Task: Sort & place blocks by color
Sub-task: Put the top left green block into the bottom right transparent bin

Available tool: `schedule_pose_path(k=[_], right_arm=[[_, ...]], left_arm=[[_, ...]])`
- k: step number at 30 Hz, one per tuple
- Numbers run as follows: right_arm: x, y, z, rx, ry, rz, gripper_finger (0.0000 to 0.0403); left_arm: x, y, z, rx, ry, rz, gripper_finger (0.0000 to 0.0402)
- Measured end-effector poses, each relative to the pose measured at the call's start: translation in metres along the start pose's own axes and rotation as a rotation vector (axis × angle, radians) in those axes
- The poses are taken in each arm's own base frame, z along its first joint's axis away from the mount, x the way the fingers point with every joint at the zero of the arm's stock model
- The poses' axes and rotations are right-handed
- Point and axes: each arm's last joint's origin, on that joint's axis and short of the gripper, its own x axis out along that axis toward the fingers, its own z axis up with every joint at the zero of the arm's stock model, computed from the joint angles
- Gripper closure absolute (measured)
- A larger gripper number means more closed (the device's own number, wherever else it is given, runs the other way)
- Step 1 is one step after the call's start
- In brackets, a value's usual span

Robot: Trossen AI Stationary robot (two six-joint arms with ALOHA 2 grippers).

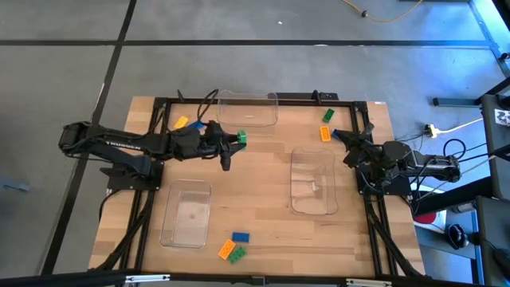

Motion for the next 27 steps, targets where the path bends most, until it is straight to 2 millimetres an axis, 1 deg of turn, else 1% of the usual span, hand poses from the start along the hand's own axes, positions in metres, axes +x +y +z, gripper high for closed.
schedule_pose_path(k=[3, 5, 6, 10, 13, 15, 18, 20, 23, 27], right_arm=[[0.0, 0.0, 0.0, 0.003, -0.001, -0.004, 0.0379], [0.0, 0.0, 0.001, 0.035, -0.039, 0.009, 0.0379], [0.0, 0.001, 0.003, 0.101, -0.086, 0.027, 0.0379], [-0.001, 0.003, 0.01, 0.487, -0.301, 0.17, 0.0379], [-0.004, 0.002, 0.016, 0.709, -0.474, 0.316, 0.0379], [-0.006, -0.002, 0.021, 0.86, -0.6, 0.415, 0.0379], [-0.01, -0.015, 0.027, 1.118, -0.774, 0.512, 0.0379], [-0.014, -0.027, 0.029, 1.254, -0.891, 0.514, 0.0379], [-0.022, -0.048, 0.028, 1.436, -1.086, 0.469, 0.0379], [-0.036, -0.071, 0.021, 1.591, -1.332, 0.34, 0.0379]], left_arm=[[0.0, 0.0, 0.0, 0.002, 0.003, 0.001, 0.0275], [0.0, 0.0, 0.0, 0.002, 0.004, 0.001, 0.0275], [0.0, 0.0, 0.0, 0.002, 0.004, 0.002, 0.0275], [0.0, 0.0, 0.0, 0.006, 0.006, 0.002, 0.0275], [0.0, 0.0, 0.0, 0.027, 0.006, 0.002, 0.0275], [-0.001, 0.0, 0.0, 0.03, 0.005, 0.004, 0.0275], [-0.002, 0.002, 0.003, 0.049, -0.005, 0.011, 0.0275], [-0.001, 0.004, 0.003, 0.059, -0.002, 0.021, 0.0275], [-0.004, 0.006, 0.008, 0.063, -0.023, 0.014, 0.0275], [-0.006, 0.009, 0.01, 0.073, -0.019, 0.027, 0.0275]])
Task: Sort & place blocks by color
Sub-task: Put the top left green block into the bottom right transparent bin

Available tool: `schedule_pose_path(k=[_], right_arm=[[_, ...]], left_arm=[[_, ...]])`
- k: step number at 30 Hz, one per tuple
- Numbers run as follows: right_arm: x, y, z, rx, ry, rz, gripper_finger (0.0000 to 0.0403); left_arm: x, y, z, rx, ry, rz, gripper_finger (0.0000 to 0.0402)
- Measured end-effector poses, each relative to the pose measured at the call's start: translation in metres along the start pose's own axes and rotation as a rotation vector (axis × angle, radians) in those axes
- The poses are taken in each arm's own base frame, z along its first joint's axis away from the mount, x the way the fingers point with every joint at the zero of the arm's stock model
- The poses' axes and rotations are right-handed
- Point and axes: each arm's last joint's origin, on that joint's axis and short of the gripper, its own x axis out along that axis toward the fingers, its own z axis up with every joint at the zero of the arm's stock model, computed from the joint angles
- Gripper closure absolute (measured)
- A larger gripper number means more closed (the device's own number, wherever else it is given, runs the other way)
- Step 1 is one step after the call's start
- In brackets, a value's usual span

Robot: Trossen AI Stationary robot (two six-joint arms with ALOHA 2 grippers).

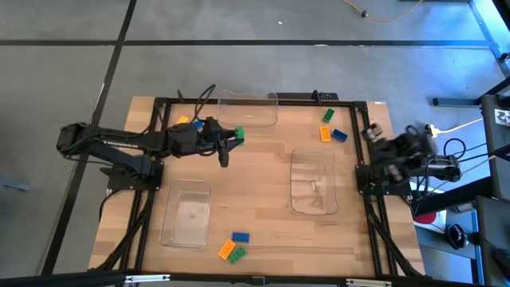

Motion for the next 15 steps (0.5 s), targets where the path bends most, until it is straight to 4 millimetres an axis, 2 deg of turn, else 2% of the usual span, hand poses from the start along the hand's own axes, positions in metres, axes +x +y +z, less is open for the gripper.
schedule_pose_path(k=[3, 6, 12, 15], right_arm=[[-0.001, 0.003, 0.012, 0.038, -0.128, 0.025, 0.0379], [0.0, 0.002, 0.014, 0.043, -0.168, -0.018, 0.0379], [0.015, -0.016, -0.006, 0.11, -0.102, -0.376, 0.0379], [0.026, -0.025, -0.021, 0.154, -0.006, -0.503, 0.0379]], left_arm=[[-0.004, 0.001, 0.003, 0.018, -0.006, 0.001, 0.0275], [-0.005, 0.001, 0.004, 0.022, -0.008, 0.0, 0.0275], [-0.012, 0.0, 0.009, 0.016, -0.015, -0.056, 0.0275], [-0.014, 0.0, 0.011, 0.012, -0.026, -0.059, 0.0275]])
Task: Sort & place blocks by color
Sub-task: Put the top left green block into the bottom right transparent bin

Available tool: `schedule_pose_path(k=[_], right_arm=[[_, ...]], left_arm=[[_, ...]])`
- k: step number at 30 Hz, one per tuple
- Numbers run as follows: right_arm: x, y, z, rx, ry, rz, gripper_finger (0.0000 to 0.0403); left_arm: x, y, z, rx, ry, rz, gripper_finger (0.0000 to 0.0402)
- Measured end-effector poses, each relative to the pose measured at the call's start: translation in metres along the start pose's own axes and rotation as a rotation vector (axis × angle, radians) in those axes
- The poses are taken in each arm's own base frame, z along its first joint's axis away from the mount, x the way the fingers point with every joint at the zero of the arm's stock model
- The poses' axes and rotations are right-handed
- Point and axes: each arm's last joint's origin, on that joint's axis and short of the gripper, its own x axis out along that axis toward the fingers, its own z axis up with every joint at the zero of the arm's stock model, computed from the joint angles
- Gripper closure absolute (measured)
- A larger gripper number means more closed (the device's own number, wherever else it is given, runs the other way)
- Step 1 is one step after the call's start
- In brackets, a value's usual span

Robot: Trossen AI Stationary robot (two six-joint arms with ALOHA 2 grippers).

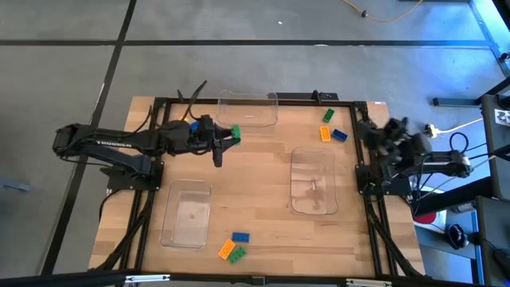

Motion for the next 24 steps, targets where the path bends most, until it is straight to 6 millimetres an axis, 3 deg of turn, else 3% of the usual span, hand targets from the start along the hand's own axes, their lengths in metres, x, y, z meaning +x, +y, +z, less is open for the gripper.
schedule_pose_path(k=[6, 11, 16, 24], right_arm=[[0.026, -0.001, -0.02, -0.014, 0.253, -0.152, 0.0379], [0.051, 0.009, -0.022, -0.082, 0.406, -0.106, 0.0379], [0.076, 0.019, -0.024, -0.248, 0.454, -0.029, 0.0379], [0.107, 0.028, -0.026, -0.306, 0.481, -0.027, 0.0379]], left_arm=[[-0.004, 0.0, 0.003, -0.003, -0.012, -0.004, 0.0275], [-0.003, 0.0, 0.003, -0.003, -0.009, -0.005, 0.0275], [-0.003, 0.0, 0.002, -0.001, 0.002, -0.028, 0.0275], [-0.004, -0.002, 0.001, -0.001, 0.022, -0.085, 0.0275]])
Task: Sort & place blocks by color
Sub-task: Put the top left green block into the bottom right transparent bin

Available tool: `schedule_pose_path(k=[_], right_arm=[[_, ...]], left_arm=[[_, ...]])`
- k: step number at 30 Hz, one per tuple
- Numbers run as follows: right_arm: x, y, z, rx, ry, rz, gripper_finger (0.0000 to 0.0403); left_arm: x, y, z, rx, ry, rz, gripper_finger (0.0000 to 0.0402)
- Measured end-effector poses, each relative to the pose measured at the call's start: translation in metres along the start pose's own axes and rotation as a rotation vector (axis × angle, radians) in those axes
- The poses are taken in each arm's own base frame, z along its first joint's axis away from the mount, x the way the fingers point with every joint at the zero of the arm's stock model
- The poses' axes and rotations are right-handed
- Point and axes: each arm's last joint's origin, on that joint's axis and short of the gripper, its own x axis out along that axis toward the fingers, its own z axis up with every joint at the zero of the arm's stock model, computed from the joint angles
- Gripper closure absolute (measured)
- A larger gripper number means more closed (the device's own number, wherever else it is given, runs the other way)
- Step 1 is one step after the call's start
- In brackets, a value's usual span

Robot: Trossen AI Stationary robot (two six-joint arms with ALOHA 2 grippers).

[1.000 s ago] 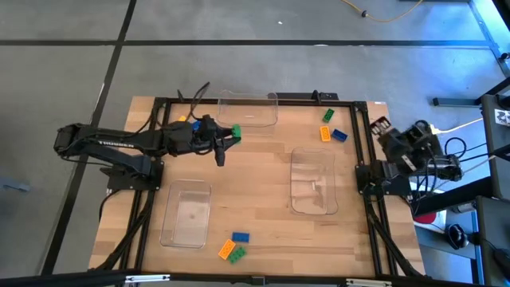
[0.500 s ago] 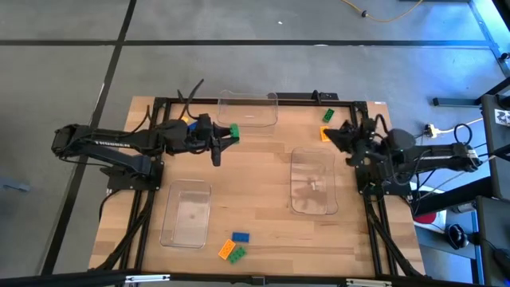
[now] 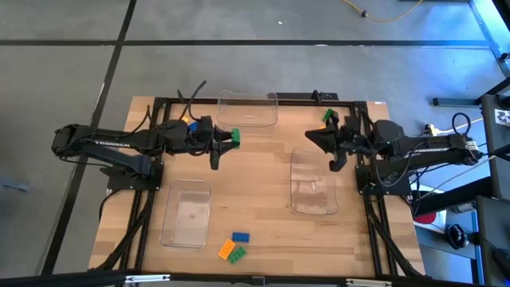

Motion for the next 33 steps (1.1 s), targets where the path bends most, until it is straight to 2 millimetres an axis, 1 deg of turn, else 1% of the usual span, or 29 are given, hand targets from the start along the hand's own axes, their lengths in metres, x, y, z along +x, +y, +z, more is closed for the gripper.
schedule_pose_path(k=[3, 6, 9, 12, 17, 20, 22, 24, 28, 33], right_arm=[[0.005, 0.001, 0.002, -0.018, 0.015, -0.004, 0.0373], [0.007, 0.001, -0.001, -0.023, 0.052, -0.013, 0.0355], [0.007, 0.0, -0.003, 0.001, 0.076, -0.02, 0.0323], [0.008, 0.0, -0.005, 0.043, 0.088, -0.025, 0.0277], [0.02, -0.001, -0.018, 0.072, 0.141, -0.043, 0.0183], [0.033, -0.002, -0.029, 0.067, 0.169, -0.05, 0.0132], [0.042, -0.002, -0.037, 0.066, 0.182, -0.035, 0.0109], [0.05, -0.002, -0.045, 0.062, 0.194, -0.014, 0.0096], [0.062, -0.004, -0.061, 0.025, 0.242, -0.02, 0.0091], [0.069, -0.003, -0.063, 0.041, 0.195, 0.003, 0.0091]], left_arm=[[0.0, 0.0, 0.0, 0.0, 0.001, 0.001, 0.0275], [0.0, 0.0, 0.0, 0.001, 0.002, 0.001, 0.0275], [0.0, 0.0, 0.0, 0.001, 0.003, 0.001, 0.0275], [0.002, -0.001, 0.001, 0.0, 0.01, -0.02, 0.0275], [0.022, -0.01, 0.008, 0.003, 0.043, -0.083, 0.0275], [0.04, -0.014, 0.009, 0.012, 0.068, -0.105, 0.0275], [0.054, -0.017, 0.007, 0.015, 0.098, -0.12, 0.0275], [0.067, -0.02, 0.006, 0.02, 0.119, -0.138, 0.0275], [0.088, -0.029, 0.008, 0.046, 0.131, -0.19, 0.0275], [0.103, -0.039, 0.005, 0.068, 0.137, -0.234, 0.0275]])
